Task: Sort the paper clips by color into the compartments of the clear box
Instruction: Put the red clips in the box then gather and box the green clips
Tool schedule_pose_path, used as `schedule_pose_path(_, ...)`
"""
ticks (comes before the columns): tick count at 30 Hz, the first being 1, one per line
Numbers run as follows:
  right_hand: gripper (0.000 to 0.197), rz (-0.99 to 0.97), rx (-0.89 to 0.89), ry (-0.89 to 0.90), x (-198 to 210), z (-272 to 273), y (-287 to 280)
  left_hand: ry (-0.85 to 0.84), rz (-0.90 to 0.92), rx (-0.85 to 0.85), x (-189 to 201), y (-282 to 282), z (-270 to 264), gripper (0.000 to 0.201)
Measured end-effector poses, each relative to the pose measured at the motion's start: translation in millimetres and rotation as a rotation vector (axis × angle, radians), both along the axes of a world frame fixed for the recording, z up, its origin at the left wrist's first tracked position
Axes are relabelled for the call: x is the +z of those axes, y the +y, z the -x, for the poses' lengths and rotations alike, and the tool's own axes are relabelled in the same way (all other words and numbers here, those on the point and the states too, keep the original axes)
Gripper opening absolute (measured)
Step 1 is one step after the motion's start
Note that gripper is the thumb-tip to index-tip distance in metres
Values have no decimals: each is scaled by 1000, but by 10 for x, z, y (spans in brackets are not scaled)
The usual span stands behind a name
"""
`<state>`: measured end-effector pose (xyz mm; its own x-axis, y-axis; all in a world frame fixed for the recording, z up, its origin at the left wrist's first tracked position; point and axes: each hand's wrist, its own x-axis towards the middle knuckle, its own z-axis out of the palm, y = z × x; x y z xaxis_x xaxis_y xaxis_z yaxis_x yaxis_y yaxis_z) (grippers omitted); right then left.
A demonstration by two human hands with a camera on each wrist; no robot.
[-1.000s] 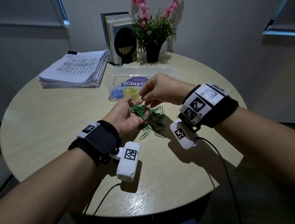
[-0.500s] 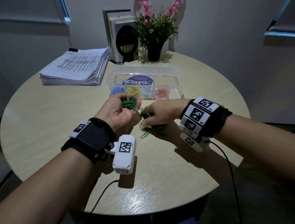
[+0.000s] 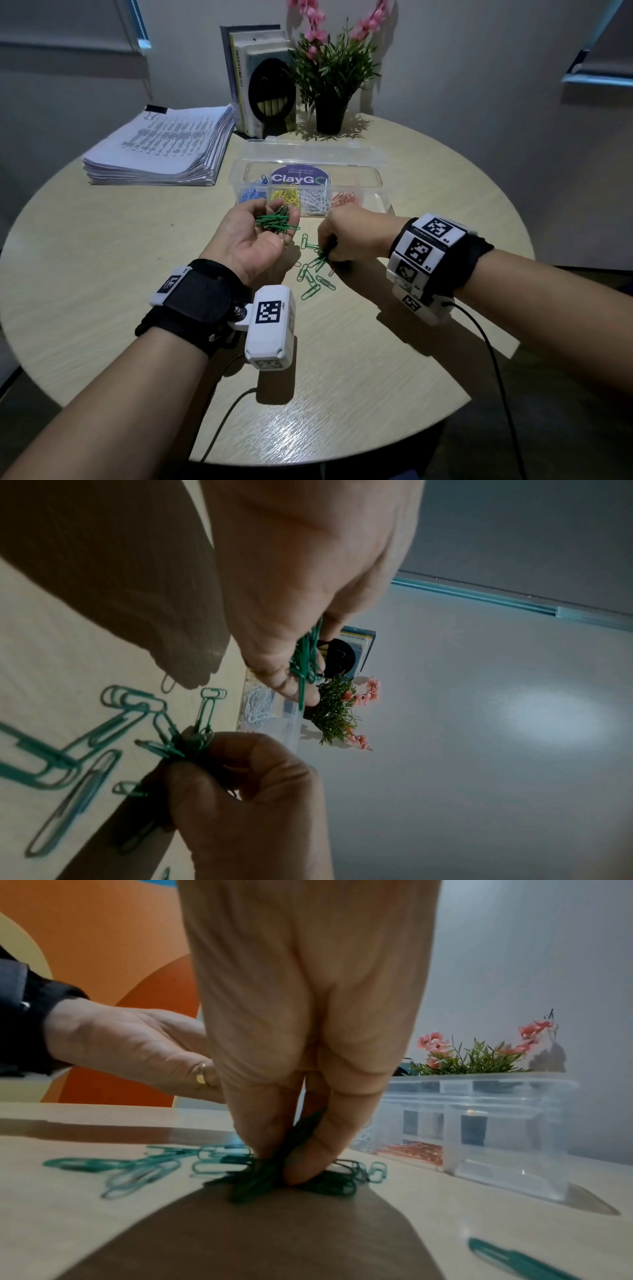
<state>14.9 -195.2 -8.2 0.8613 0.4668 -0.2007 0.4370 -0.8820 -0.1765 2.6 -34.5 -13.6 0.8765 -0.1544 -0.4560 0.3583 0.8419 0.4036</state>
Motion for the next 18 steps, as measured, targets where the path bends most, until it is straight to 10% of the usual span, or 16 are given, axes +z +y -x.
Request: schedule_pose_path(18, 18, -476, -212, 52, 477, -151, 128, -26, -21, -123, -295, -31, -84, 38)
